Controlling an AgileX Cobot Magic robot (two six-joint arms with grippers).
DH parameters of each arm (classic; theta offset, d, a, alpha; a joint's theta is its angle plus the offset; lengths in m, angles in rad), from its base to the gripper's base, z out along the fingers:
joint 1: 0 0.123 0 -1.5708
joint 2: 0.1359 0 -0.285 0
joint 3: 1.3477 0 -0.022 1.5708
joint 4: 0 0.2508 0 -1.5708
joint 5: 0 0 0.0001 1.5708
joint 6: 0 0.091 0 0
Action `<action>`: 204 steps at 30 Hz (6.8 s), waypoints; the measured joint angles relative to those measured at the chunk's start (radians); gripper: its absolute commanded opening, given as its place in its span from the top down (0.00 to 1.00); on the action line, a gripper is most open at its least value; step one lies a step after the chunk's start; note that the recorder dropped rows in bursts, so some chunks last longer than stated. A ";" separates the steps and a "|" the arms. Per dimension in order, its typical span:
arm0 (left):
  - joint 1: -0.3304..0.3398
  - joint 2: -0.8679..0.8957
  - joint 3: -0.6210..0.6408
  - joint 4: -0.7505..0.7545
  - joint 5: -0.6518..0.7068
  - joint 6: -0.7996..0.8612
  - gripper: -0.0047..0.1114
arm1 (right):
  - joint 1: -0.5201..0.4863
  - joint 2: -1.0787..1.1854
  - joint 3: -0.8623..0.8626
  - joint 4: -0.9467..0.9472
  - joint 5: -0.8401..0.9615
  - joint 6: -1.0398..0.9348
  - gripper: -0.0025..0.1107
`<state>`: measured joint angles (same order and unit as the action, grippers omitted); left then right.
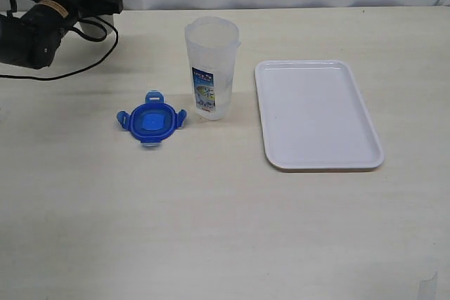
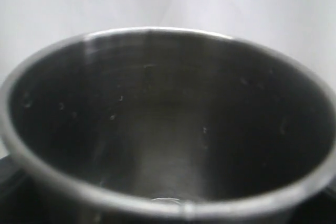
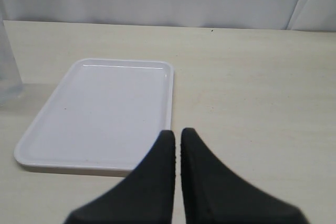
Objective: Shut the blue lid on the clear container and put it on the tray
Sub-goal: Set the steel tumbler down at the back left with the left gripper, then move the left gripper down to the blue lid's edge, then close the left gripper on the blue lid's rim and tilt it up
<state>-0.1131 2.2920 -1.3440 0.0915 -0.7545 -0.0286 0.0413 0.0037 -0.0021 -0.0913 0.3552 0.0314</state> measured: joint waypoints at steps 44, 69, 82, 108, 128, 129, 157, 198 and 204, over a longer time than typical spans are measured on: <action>0.020 0.160 -0.220 0.004 0.182 -0.049 0.25 | 0.000 0.000 0.000 0.000 0.000 0.000 0.94; 0.020 0.151 -0.208 -0.037 0.307 -0.049 0.05 | 0.000 0.000 0.000 0.000 0.000 0.000 0.94; 0.020 -0.054 0.121 -0.019 0.212 -0.049 0.05 | 0.000 0.000 0.000 0.000 0.000 0.000 0.94; 0.018 -0.628 0.189 -0.122 1.522 -0.031 0.05 | 0.000 0.000 0.000 0.000 0.000 0.000 0.94; -0.168 -0.530 0.302 -0.154 1.378 -0.023 0.13 | 0.000 0.000 0.000 0.000 0.000 0.000 0.94; -0.168 -0.515 0.302 -0.154 1.378 -0.023 0.18 | 0.000 0.000 0.000 0.000 0.000 0.000 0.94; -0.229 -0.397 0.305 -0.227 1.175 -0.023 0.42 | 0.000 0.000 0.000 0.000 0.000 0.000 0.94; -0.230 -0.330 0.305 -0.231 1.092 -0.023 0.55 | 0.000 0.000 0.000 0.000 0.000 0.000 0.94; -0.230 -0.328 0.305 -0.231 1.092 -0.023 0.55 | 0.000 0.000 0.000 0.000 0.000 0.000 0.94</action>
<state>-0.3428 1.9642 -1.0393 -0.1391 0.3374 -0.0512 0.0413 0.0037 -0.0021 -0.0913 0.3552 0.0314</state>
